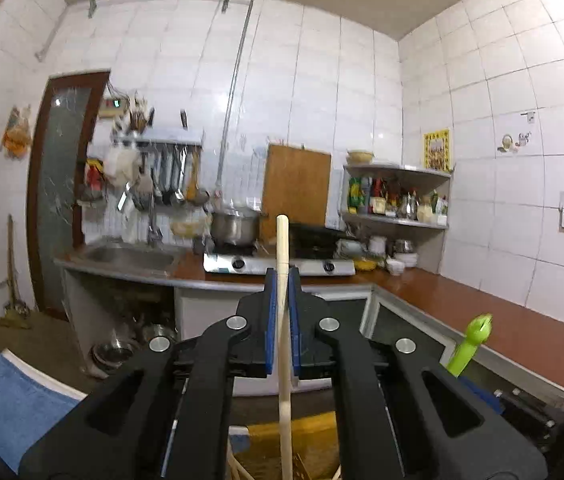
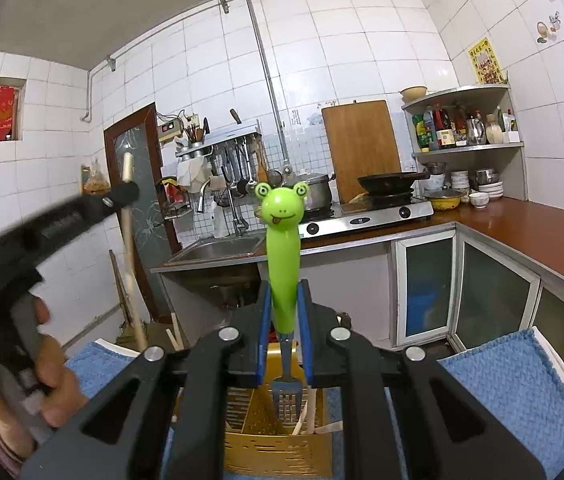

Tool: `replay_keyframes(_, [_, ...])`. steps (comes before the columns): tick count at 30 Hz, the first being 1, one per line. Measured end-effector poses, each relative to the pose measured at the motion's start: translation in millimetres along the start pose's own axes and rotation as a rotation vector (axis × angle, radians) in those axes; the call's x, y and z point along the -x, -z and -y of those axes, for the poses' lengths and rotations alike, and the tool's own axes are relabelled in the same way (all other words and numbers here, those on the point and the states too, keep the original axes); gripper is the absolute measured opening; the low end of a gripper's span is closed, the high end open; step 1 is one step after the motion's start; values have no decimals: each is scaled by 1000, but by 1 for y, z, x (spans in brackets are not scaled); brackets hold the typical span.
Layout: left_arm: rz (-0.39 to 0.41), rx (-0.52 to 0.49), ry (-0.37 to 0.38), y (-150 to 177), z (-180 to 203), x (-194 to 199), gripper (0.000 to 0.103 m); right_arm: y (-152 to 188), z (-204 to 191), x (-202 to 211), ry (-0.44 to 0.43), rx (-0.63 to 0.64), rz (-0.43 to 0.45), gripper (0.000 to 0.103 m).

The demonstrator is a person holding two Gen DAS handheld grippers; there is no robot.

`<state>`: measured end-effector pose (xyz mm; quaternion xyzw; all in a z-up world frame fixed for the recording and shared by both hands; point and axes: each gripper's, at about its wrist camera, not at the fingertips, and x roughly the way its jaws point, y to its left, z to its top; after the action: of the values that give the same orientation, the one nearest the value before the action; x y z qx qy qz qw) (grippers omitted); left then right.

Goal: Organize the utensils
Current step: 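Lower the frog fork into the holder with the right tool while the left tool lifts its chopstick, then lower the left tool's chopstick into the holder and open while the right tool releases the fork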

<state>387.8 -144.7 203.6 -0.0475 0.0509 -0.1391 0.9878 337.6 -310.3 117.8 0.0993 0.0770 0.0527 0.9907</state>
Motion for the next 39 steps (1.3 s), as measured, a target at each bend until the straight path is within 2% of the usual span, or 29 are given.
replay_keyframes(5, [-34,8,-52,38,-12,-28,5,8,-1,-9,5,24,-6,13])
replay_keyframes(7, [-25,20,-63,43,-17,-29,5,13,0,-16,8,25,-22,13])
replay_keyframes(10, [20,48,-57,38,-22,-20,4,19,0,-20,6,24,-30,13])
replay_keyframes(13, [104,66,-61,24,-22,-1,4,18,0,-18,2,19,-14,14])
replay_keyframes(15, [155,21,-67,22,-13,8,4,17,2,-17,-3,11,-7,14])
replay_keyframes(18, [221,-65,-134,37,1,9,4,21,3,-20,-6,10,-21,13])
replay_keyframes(19, [230,-67,-132,40,2,9,4,23,3,-22,-5,10,-27,13])
replay_keyframes(23, [158,-59,-135,51,-3,-8,5,27,7,-24,-11,-5,-40,13])
replay_keyframes(24, [161,-54,-136,50,-6,-8,4,27,8,-25,-11,-4,-43,13])
replay_keyframes(27, [87,-33,-81,45,-12,-14,4,29,8,-27,-11,3,-62,13])
replay_keyframes(30, [32,-54,-85,45,-15,-18,5,30,9,-30,-11,8,-96,13])
replay_keyframes(34, [-86,-1,-61,45,-30,-25,5,32,7,-35,-9,20,-150,13])
replay_keyframes(39, [-233,-28,-29,50,-32,-39,5,30,3,-42,-3,30,-209,14])
